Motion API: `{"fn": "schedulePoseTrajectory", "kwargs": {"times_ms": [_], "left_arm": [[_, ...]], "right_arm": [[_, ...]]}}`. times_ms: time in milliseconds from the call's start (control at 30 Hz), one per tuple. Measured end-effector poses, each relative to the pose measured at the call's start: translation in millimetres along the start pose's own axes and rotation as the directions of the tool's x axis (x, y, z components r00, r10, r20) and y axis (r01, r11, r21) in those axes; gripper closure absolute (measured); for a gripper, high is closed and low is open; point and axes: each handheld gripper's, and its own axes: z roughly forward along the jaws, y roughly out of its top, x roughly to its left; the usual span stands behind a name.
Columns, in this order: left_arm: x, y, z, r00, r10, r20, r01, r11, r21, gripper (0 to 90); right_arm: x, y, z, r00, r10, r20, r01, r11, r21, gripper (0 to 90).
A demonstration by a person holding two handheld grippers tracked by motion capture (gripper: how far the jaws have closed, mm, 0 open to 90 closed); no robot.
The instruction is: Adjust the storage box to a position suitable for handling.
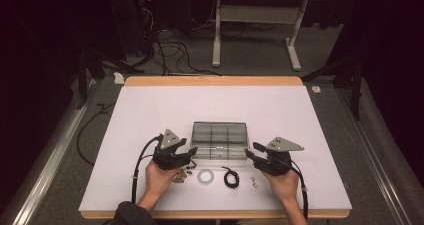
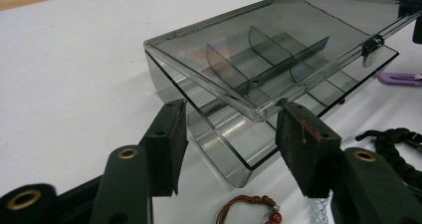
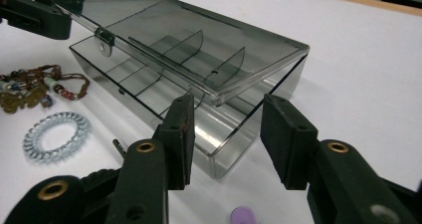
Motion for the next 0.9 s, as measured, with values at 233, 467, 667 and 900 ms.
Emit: {"fn": "schedulePoseTrajectory", "kwargs": {"times_ms": [233, 467, 667, 900], "left_arm": [[2.8, 10.3, -2.1, 0.9999, 0.014, 0.001, -0.014, 0.9998, -0.015, 45.4], [7.8, 18.4, 0.3, 0.9999, 0.006, 0.015, -0.005, 0.9997, -0.024, 45.6], [13.4, 26.6, 2.3, 0.9996, -0.005, 0.029, 0.006, 0.9994, -0.033, 45.5], [17.8, 36.5, 6.9, 0.9995, -0.006, 0.030, 0.007, 0.9993, -0.037, 45.6]], "right_arm": [[-3.4, 10.1, 1.2, 0.9999, -0.011, 0.011, 0.012, 1.000, -0.014, 55.4], [-8.8, 19.3, 4.3, 0.9999, -0.002, 0.011, 0.002, 1.000, -0.018, 52.7], [-13.9, 29.8, 6.5, 1.0000, 0.001, 0.007, -0.001, 1.000, -0.011, 52.7], [-18.6, 39.6, 9.9, 0.9998, 0.019, -0.011, -0.019, 1.000, -0.015, 54.1]]}}
